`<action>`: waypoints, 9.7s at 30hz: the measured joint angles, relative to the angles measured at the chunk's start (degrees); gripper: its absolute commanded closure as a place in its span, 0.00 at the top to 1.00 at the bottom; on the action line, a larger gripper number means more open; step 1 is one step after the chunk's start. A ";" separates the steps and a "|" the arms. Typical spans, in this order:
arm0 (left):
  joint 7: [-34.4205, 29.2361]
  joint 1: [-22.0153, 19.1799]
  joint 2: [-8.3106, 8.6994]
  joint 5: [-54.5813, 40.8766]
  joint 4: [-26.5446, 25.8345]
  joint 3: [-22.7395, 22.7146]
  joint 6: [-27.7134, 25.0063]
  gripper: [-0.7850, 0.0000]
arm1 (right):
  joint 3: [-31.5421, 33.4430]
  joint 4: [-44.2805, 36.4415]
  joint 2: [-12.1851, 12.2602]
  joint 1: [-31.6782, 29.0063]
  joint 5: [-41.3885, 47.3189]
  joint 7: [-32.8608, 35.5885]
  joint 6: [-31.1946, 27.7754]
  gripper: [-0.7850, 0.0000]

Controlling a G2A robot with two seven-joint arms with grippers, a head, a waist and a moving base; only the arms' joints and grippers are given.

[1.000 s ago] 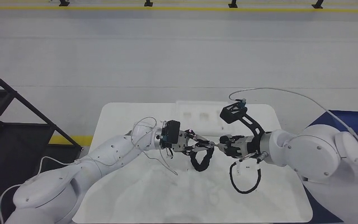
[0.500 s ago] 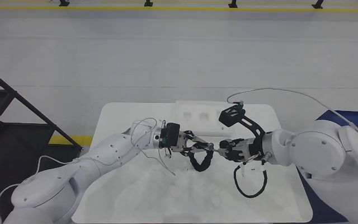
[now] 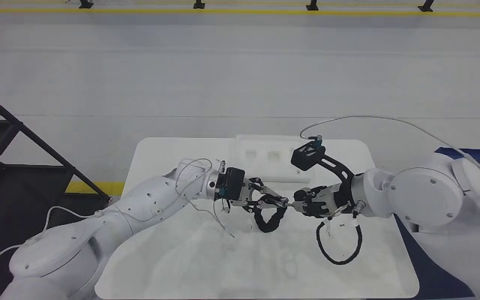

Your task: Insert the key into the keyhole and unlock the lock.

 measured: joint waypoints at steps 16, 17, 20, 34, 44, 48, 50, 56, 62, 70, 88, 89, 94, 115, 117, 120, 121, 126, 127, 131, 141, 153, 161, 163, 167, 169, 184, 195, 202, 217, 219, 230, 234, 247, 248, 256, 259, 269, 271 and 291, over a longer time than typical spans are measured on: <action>-0.40 0.17 0.23 -0.20 -0.70 0.00 -0.40 0.00 | -1.96 0.49 0.96 1.06 0.35 -0.88 0.88 0.00; -0.41 0.17 0.24 -0.19 -0.70 0.00 -0.41 0.00 | -2.06 0.50 0.99 1.13 0.41 -0.93 0.93 0.00; -0.50 0.13 0.23 -0.20 -0.62 0.00 -0.51 0.00 | -2.40 0.51 1.08 1.40 0.63 -1.04 1.03 0.00; -0.92 0.16 -0.13 -1.45 -0.35 0.00 -0.92 0.00 | -4.12 0.90 1.37 2.36 0.33 -2.65 2.64 0.00; -1.01 0.23 -0.16 -2.66 -0.44 0.00 -1.01 0.00 | -5.15 1.08 1.37 3.23 1.18 -3.42 3.40 0.00; -0.93 0.23 -0.13 -2.89 -0.52 0.00 -0.93 0.00 | -5.27 1.41 1.31 3.40 1.70 -3.89 3.86 0.00; -0.88 0.24 -0.10 -2.95 -0.56 0.00 -0.89 0.00 | -5.36 1.58 1.26 3.47 1.91 -4.08 3.95 0.00; -0.97 0.23 -0.06 -2.98 -0.75 0.00 -0.98 0.00 | -5.71 1.93 1.17 3.68 2.19 -4.26 3.77 0.00; -1.18 0.19 -0.07 -3.21 -0.75 0.00 -1.19 0.00 | -6.31 2.33 1.00 4.05 2.32 -4.43 3.70 0.00; -3.28 0.60 -0.30 -6.08 -0.12 0.00 -3.29 0.00 | -6.51 3.58 0.69 4.62 3.72 -5.83 3.23 1.00; -15.61 2.18 -0.30 -27.37 1.79 -2.28 -15.62 0.00 | 2.39 3.92 2.17 0.19 2.98 -13.90 -15.90 1.00; -16.59 2.45 -0.28 -28.74 1.95 -2.83 -16.59 0.00 | 3.07 3.64 2.35 -0.56 2.76 -14.15 -17.12 1.00; -19.73 3.89 -0.36 -33.28 2.81 -5.34 -19.68 0.00 | 6.62 2.46 3.34 -5.15 1.08 -14.63 -22.70 1.00; -26.67 -0.96 -2.25 -42.55 5.72 0.00 -19.59 0.00 | 6.69 3.99 3.74 -7.50 -5.31 -17.28 -38.23 1.00; -29.44 -1.02 -2.38 -44.73 5.51 0.00 -19.59 0.00 | 6.89 3.99 3.79 -8.15 -7.89 -19.40 -40.90 1.00; -34.36 -1.08 -2.58 -48.91 5.13 0.00 -19.59 0.00 | 7.47 3.49 3.91 -9.74 -11.63 -22.94 -44.18 1.00; -36.26 -1.11 -2.64 -50.59 4.98 0.00 -19.59 0.00 | 7.78 3.14 3.97 -10.41 -12.95 -24.09 -44.95 1.00; -42.87 -1.30 -2.86 -56.93 4.32 0.00 -19.59 0.00 | 8.17 1.63 4.16 -12.93 -16.22 -26.59 -47.23 1.00; -44.16 -1.35 -2.91 -58.17 4.14 0.00 -19.59 0.00 | 7.97 1.43 4.16 -13.29 -16.68 -26.76 -47.44 1.00; -47.47 -1.34 -3.03 -60.93 3.60 0.00 -19.59 0.00 | 7.03 1.17 4.02 -13.64 -17.66 -27.37 -47.64 1.00; -49.61 -1.70 -3.17 -62.56 3.64 0.00 -19.59 0.00 | 5.13 1.33 3.69 -12.94 -15.20 -25.74 -47.14 1.00; -48.39 -1.77 -3.17 -59.84 4.06 -0.01 -19.59 0.00 | 5.42 3.06 3.55 -9.62 -15.82 -24.67 -50.54 1.00; -51.60 -1.87 -2.01 -59.66 2.62 0.00 -19.59 0.00 | 4.33 2.20 3.64 -8.94 -25.91 -23.84 -53.98 0.89; -52.54 -1.93 -1.64 -60.21 2.11 0.00 -19.59 0.00 | 3.92 1.65 3.60 -9.03 -28.15 -24.33 -54.45 0.71; -54.29 -1.88 -1.06 -61.70 0.94 0.00 -19.59 0.00 | 3.09 0.52 3.56 -9.27 -32.16 -24.78 -55.03 0.46; -55.33 -1.83 -0.81 -62.62 0.30 0.00 -19.59 0.00 | 2.52 -0.09 3.51 -9.38 -34.24 -24.78 -55.22 0.41; -59.77 -2.07 0.06 -66.51 -1.35 0.00 -19.58 0.00 | 0.07 -1.78 2.96 -9.34 -43.97 -25.42 -53.14 0.00; -61.06 -1.94 -0.18 -66.72 -1.52 0.00 -19.59 0.00 | 3.38 -0.39 3.13 -10.77 -30.53 -24.67 -49.22 0.00; -60.24 -2.18 -0.49 -65.04 -1.31 0.00 -19.58 0.00 | 4.78 1.23 3.20 -10.35 -21.36 -22.84 -47.03 0.00; -54.43 -2.14 -0.88 -58.24 -1.47 0.00 -19.59 0.00 | 4.91 4.63 2.67 -8.76 -11.69 -21.77 -38.19 0.00; -54.09 -2.06 -0.92 -57.67 -1.28 0.00 -19.59 0.00 | 5.34 4.86 2.64 -8.82 -10.50 -22.21 -37.28 0.00; -52.78 -1.87 -1.11 -55.99 -0.51 0.00 -19.58 0.00 | 7.85 5.64 3.20 -9.68 -9.84 -22.81 -48.91 0.45; -52.75 -1.85 -1.12 -55.91 -0.36 0.00 -19.58 0.00 | 8.07 5.74 3.41 -10.18 -11.31 -23.80 -55.24 0.48; -53.18 -1.87 -1.14 -55.92 -0.69 0.00 -19.59 0.00 | 5.63 4.62 3.40 -10.84 -23.40 -25.08 -56.66 0.47; -53.18 -1.87 -1.13 -55.89 -0.72 0.00 -19.59 0.00 | 5.46 4.60 3.37 -10.86 -24.09 -25.38 -56.53 0.47; -53.27 -1.83 -1.09 -55.90 -0.84 0.00 -19.59 0.00 | 4.57 5.64 3.30 -11.10 -26.68 -26.52 -56.28 0.40; -53.27 -1.83 -1.08 -55.90 -0.86 0.00 -19.59 0.00 | 4.52 5.98 3.32 -11.27 -26.44 -26.94 -56.51 0.22; -53.75 -1.79 -1.13 -56.38 -0.78 0.00 -19.59 0.00 | 5.11 6.59 3.57 -11.95 -23.20 -28.09 -57.95 0.00; -53.82 -1.80 -1.15 -56.49 -0.79 0.00 -19.59 0.00 | 5.13 6.96 3.61 -12.10 -21.61 -28.06 -57.60 0.00; -53.32 -2.23 -1.48 -52.85 0.86 0.00 -19.58 0.00 | 5.50 12.89 3.41 -10.36 0.13 -24.34 -45.39 1.00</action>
